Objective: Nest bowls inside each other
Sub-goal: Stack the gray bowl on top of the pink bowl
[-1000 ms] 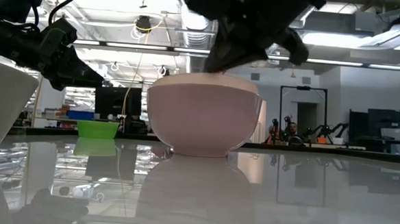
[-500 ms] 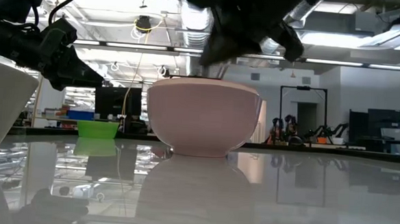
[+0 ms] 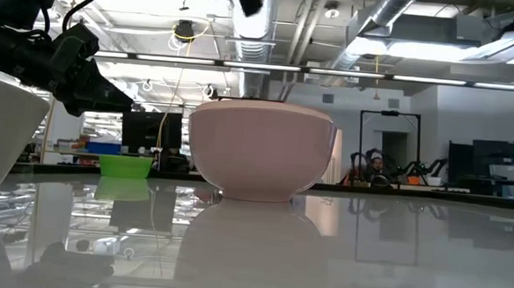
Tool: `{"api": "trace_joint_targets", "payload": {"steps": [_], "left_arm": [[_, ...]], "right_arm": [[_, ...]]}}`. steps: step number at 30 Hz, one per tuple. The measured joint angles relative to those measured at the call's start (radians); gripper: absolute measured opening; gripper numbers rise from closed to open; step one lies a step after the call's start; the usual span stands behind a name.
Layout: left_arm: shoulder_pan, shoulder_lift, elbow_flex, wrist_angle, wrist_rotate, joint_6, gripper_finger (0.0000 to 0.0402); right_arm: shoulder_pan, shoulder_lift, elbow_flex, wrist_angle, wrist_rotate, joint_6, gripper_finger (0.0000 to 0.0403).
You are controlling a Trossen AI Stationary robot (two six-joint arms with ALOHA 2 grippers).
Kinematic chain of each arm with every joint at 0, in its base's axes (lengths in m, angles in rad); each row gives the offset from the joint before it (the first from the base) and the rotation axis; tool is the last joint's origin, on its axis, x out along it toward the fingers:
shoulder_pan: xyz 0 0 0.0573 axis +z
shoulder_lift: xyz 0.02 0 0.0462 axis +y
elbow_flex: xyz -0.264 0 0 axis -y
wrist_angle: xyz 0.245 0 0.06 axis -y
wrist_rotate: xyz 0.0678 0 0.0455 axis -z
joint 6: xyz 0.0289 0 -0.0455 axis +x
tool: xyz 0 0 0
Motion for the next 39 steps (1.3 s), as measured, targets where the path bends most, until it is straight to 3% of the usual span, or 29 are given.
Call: {"api": "trace_joint_targets", "payload": {"steps": [3, 11, 15, 19, 24, 27, 31, 39], "left_arm": [[0.0, 0.0, 0.0, 0.0, 0.0, 0.0, 0.0158], [0.0, 0.0, 0.0, 0.0, 0.0, 0.0, 0.0158], [0.0, 0.0, 0.0, 0.0, 0.0, 0.0, 0.0158], [0.0, 0.0, 0.0, 0.0, 0.001, 0.0, 0.0158], [0.0, 0.0, 0.0, 0.0, 0.0, 0.0, 0.0158], [0.0, 0.0, 0.0, 0.0, 0.001, 0.0, 0.0158], [0.0, 0.0, 0.0, 0.0, 0.002, 0.0, 0.0158], [0.0, 0.0, 0.0, 0.0, 0.001, 0.0, 0.0158]], "right_arm": [[-0.017, 0.0, 0.002, 0.051, -0.069, 0.0, 0.0019], [-0.019, 0.001, 0.002, 0.109, -0.12, -0.007, 0.0029], [-0.012, 0.075, 0.047, 0.142, -0.147, -0.023, 0.0029], [-0.019, 0.198, 0.205, 0.035, -0.2, -0.07, 0.003], [-0.046, 0.344, 0.514, -0.217, -0.267, -0.151, 0.0038], [-0.052, 0.416, 0.656, -0.367, -0.275, -0.188, 0.0062], [-0.066, 0.398, 0.573, -0.323, -0.302, -0.199, 0.0116], [-0.092, 0.418, 0.565, -0.333, -0.298, -0.222, 0.0244]]}}
